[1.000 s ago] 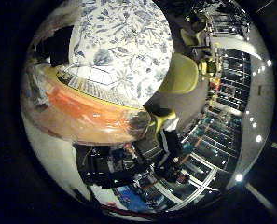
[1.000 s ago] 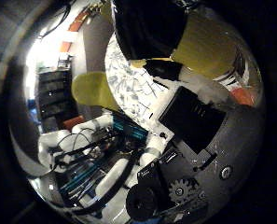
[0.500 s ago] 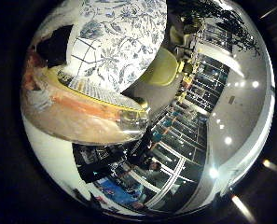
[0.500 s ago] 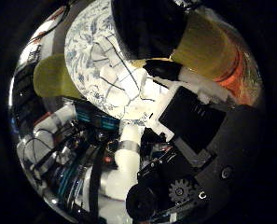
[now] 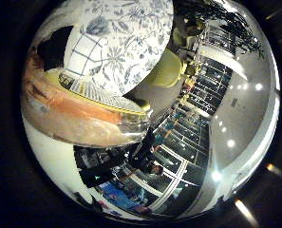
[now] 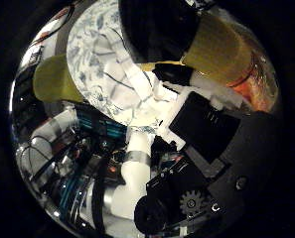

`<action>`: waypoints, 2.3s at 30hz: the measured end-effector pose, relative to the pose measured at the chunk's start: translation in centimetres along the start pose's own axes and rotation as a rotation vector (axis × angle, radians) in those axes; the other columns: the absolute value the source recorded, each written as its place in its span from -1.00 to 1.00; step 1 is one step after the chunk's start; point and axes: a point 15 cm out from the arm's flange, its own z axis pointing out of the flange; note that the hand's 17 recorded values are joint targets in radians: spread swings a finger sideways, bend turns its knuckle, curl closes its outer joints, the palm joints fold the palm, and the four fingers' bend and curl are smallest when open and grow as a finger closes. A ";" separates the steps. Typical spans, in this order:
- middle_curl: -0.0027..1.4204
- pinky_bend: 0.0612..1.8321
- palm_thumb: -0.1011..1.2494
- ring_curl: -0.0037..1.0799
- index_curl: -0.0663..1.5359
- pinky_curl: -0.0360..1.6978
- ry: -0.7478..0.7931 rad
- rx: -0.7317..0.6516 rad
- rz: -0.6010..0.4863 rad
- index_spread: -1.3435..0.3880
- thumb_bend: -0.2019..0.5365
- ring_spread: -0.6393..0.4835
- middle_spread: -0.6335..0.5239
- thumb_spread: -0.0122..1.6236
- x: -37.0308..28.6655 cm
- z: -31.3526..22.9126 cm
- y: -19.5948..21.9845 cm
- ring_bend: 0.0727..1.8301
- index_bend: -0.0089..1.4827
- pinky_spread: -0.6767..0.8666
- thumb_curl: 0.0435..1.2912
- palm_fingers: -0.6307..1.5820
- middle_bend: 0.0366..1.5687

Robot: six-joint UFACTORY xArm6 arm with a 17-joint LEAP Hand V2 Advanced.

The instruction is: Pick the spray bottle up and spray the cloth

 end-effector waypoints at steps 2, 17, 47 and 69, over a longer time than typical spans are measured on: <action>-0.11 0.13 0.66 0.39 -0.01 0.49 -0.086 0.068 0.002 0.34 -0.49 -0.24 -0.07 0.34 -1.6 -2.5 -0.8 0.46 0.63 -0.39 -0.28 0.61 0.79; -0.11 0.13 0.72 0.41 -0.02 0.50 -0.701 0.539 -0.048 0.34 -0.49 -0.23 -0.07 0.32 -12.7 -18.5 -7.7 0.47 0.63 -0.39 -0.28 0.61 0.79; -0.12 0.12 0.75 0.38 -0.02 0.51 -1.301 0.763 -0.039 0.34 -0.49 -0.22 -0.04 0.29 -18.6 -5.6 -20.9 0.48 0.62 -0.40 -0.19 0.62 0.78; -0.20 0.11 0.40 0.14 -0.10 0.15 -1.369 0.612 -0.094 0.26 -0.55 -0.20 -0.08 0.11 -21.4 -1.1 -20.6 0.40 0.06 -0.55 -0.21 0.49 0.57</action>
